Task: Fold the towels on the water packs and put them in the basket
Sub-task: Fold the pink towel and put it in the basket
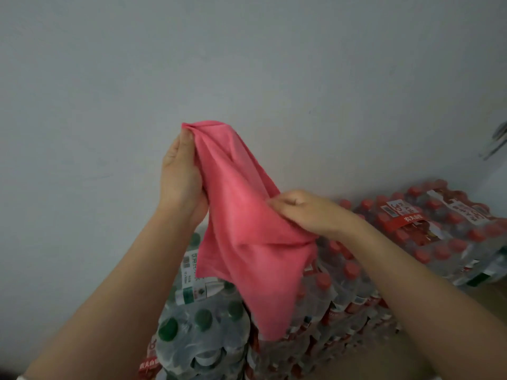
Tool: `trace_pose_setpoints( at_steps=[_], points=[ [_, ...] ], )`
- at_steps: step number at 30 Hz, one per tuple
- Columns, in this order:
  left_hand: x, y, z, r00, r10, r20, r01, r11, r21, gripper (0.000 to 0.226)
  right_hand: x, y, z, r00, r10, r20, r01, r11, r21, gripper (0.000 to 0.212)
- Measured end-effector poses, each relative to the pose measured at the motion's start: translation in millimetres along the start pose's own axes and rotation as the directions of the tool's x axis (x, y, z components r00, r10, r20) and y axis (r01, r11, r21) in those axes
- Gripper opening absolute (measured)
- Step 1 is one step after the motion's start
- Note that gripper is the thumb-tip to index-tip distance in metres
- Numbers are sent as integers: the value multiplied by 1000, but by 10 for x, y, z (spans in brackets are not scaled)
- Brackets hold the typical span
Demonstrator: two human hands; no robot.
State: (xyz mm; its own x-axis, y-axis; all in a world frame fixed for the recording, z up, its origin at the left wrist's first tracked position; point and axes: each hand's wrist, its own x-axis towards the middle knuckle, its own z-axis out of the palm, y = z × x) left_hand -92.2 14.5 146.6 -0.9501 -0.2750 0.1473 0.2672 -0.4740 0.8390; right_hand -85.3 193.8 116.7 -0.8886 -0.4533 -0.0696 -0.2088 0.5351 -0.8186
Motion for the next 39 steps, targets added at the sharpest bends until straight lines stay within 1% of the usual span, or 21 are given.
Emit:
trace_pose_setpoints(
  at_steps=[2,4,7,9,10,11,13,15,16,17,19,21,22,25,28,30,32,33,34,36,39],
  points=[
    [91,56,-75,998,-7,-59,7,1000,0,31,-5,11,54,988,83,130,-60,982,-179,47],
    [107,59,-131,998,-1,-70,4,999,34,30,32,33,74,988,100,121,-55,943,-329,50],
    [93,76,-209,994,65,-88,-61,997,50,29,117,83,75,999,39,19,-20,803,-595,40],
    [89,137,-277,989,84,-121,-81,996,24,31,133,125,62,984,-50,-169,-80,726,-683,20],
    [94,171,-324,986,89,-138,-85,996,29,31,120,142,53,948,-120,-296,-120,725,-678,12],
    [100,198,-379,985,95,-146,-90,995,42,31,101,153,55,878,-196,-437,-147,759,-635,20],
    [116,230,-499,985,100,-141,-91,993,74,31,78,152,57,684,-275,-676,-134,864,-486,29],
    [127,240,-606,985,89,-147,-75,992,98,32,55,74,61,520,-287,-805,-52,929,-365,26],
    [134,244,-657,984,77,-159,-60,992,109,32,49,36,66,489,-270,-829,3,951,-308,22],
    [145,249,-710,982,67,-177,-46,992,117,31,39,-7,75,503,-231,-833,97,973,-211,18],
    [164,270,-818,976,47,-212,-22,993,118,31,-26,-122,105,649,-115,-752,320,938,133,23],
    [186,284,-928,973,28,-228,0,993,120,31,-123,-201,128,805,-101,-584,446,753,485,17],
    [192,289,-976,974,18,-226,11,992,129,31,-169,-229,155,844,-120,-523,463,655,597,20],
    [193,320,-1070,976,-27,-216,62,985,159,30,-237,-299,270,863,-107,-494,484,456,747,45],
    [180,364,-1105,985,-60,-162,86,983,161,29,-237,-344,345,836,-21,-549,504,426,751,47],
    [179,392,-1166,995,-22,-94,40,980,197,29,-276,-355,285,783,-104,-614,535,616,578,35],
    [177,422,-1271,1000,25,-9,-22,966,259,30,-317,-255,165,721,-328,-611,388,921,-35,27],
    [171,428,-1321,998,46,34,-54,947,318,30,-298,-147,113,723,-399,-564,200,902,-381,27],
    [157,428,-1357,996,58,73,-82,921,381,28,-286,-53,74,732,-412,-543,18,808,-589,30],
    [106,415,-1367,992,53,113,-99,887,451,27,-314,39,107,713,-397,-578,-192,682,-706,36],
    [34,413,-1276,996,-15,85,-22,906,423,35,-306,44,177,659,-389,-645,-295,655,-696,38]
  ],
)
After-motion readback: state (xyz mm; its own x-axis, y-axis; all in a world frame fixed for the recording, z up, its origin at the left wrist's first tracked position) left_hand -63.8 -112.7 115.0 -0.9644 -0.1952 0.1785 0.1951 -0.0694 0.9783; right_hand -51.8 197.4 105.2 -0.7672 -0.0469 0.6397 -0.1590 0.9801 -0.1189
